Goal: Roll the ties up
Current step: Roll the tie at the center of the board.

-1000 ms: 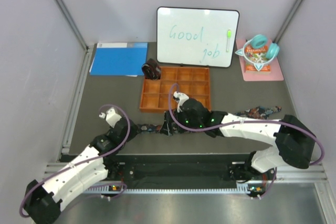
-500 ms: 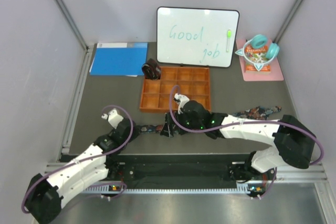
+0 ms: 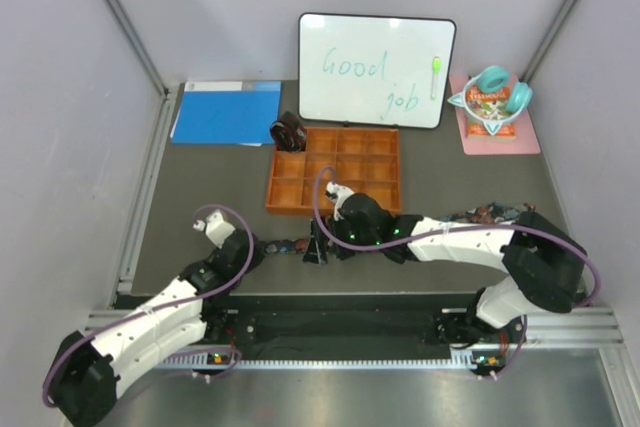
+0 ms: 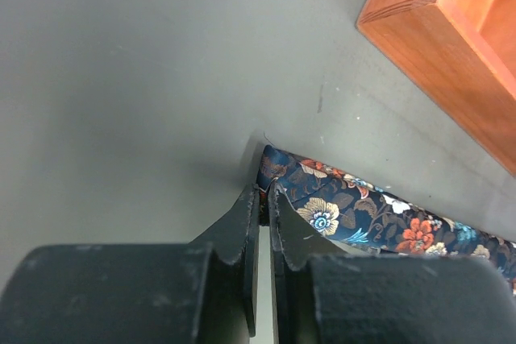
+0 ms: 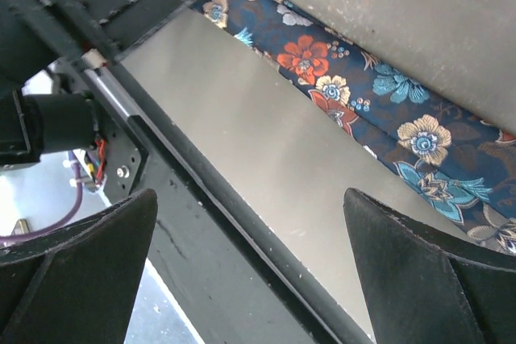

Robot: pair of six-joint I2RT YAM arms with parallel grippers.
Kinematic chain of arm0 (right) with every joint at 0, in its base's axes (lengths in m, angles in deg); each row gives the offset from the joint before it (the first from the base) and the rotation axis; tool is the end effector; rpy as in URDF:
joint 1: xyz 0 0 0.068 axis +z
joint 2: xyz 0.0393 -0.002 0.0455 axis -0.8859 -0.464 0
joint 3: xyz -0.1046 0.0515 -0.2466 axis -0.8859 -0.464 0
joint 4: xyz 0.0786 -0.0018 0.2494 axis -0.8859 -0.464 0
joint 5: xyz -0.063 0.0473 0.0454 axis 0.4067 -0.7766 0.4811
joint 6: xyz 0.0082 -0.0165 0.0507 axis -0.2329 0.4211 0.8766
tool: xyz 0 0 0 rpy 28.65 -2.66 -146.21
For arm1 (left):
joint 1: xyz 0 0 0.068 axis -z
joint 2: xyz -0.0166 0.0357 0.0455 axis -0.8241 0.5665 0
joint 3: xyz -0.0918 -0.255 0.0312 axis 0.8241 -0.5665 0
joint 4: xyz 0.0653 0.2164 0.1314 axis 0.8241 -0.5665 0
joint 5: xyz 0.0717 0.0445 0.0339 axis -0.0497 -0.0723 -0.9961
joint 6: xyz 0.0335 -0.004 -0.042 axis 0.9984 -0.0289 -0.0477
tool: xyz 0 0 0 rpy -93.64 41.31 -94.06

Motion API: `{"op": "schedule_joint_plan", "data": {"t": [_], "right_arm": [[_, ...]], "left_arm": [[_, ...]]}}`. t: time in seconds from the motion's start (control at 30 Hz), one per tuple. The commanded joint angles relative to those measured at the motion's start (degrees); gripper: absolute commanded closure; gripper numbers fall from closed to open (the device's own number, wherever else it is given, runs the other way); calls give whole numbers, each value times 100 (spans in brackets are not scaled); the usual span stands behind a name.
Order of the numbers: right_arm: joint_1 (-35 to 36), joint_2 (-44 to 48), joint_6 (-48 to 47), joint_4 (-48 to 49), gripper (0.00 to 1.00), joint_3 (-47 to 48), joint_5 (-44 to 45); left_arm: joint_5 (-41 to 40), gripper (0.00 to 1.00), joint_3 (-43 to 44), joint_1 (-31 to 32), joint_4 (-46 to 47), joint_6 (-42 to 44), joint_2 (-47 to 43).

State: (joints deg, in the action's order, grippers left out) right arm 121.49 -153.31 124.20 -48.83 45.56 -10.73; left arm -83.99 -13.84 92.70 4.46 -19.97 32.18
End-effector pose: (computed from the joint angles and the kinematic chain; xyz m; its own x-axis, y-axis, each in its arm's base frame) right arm 0.1513 0.2654 0.1969 -0.8373 -0.1453 -0.5270 -0.4870 0.6364 0.5982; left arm 0.1145 -0.0668 0.1391 -0.5127 -0.6200 -0.5940 -0.3958 0.7846 -0.4772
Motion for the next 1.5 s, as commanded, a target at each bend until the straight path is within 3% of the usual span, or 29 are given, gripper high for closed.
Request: {"op": "schedule_joint_plan", "data": {"t": [0.0, 0.13, 0.23, 0.27, 0.37, 0.47, 0.7, 1.03, 1.47], "right_arm": [[81, -421, 167, -16, 1, 756, -62], [72, -807, 606, -631, 2, 1407, 316], [72, -1194, 721, -616, 21, 1821, 159], [72, -1308, 739, -528, 44, 1874, -137], [107, -1677, 835, -281, 81, 2015, -534], [125, -2020, 967, 132, 100, 2033, -799], [125, -2504, 1003, 352, 100, 2173, -1055], [125, -2443, 889, 369, 100, 2323, -1029], [116, -2969, 309, -465, 100, 3017, -316]], "left_arm": [[-128, 100, 323, -21, -341, 101, -239], [-136, 100, 420, -21, -719, 40, -599], [-75, 100, 411, -21, -887, 13, -872], [-83, 100, 428, -21, -957, -4, -933], [-92, 100, 490, -21, -1089, 13, -1048], [-48, 100, 499, -21, -1142, 4, -1048], [-48, 100, 578, -21, -1274, 13, -1066], [-22, 100, 631, -21, -1388, 48, -1136], [-57, 100, 745, -21, -1459, 101, -1145]]}}
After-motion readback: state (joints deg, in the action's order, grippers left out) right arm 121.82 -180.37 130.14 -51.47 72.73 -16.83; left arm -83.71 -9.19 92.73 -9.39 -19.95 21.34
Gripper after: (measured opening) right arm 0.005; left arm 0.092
